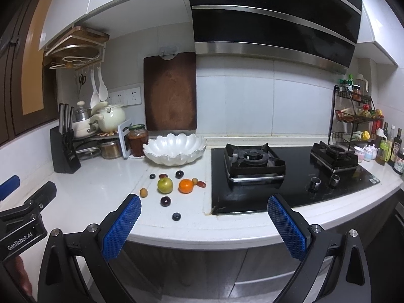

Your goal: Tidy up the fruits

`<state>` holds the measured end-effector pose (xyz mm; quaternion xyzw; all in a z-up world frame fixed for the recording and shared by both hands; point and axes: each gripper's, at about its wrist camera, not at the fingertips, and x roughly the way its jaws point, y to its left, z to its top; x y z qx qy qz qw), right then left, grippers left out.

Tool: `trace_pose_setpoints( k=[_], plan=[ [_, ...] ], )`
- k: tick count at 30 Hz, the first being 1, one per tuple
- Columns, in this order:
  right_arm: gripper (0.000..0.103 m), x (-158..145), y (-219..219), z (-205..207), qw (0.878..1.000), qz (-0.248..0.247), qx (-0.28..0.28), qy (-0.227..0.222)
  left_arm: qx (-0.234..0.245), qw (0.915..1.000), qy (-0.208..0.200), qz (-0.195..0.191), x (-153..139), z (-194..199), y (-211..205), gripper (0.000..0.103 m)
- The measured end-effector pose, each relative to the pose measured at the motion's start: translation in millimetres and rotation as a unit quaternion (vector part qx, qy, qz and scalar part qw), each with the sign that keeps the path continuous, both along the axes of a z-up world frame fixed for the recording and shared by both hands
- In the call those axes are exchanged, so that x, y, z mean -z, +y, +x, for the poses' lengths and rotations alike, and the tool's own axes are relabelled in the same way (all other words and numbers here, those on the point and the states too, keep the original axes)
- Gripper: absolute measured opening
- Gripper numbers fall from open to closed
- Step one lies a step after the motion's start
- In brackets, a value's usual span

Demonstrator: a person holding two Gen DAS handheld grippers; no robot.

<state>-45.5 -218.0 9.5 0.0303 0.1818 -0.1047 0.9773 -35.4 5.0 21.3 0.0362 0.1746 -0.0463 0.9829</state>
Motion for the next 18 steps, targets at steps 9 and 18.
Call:
trace_pose_setpoints(
  k=[9,18],
  plan=[
    [0.102,-0.5,2.0,-1.7,1.000,0.000,0.001,-0.003,0.001,1.0000,-0.001,0.000,0.0,-2.8,-0.7,0.103],
    [0.102,-2.1,3.4,-4.5,1.000,-0.003,-0.003,-0.007,-0.001,1.0000,-0.004,-0.001,-0.8,-6.1,-2.0,0.103]
  ],
)
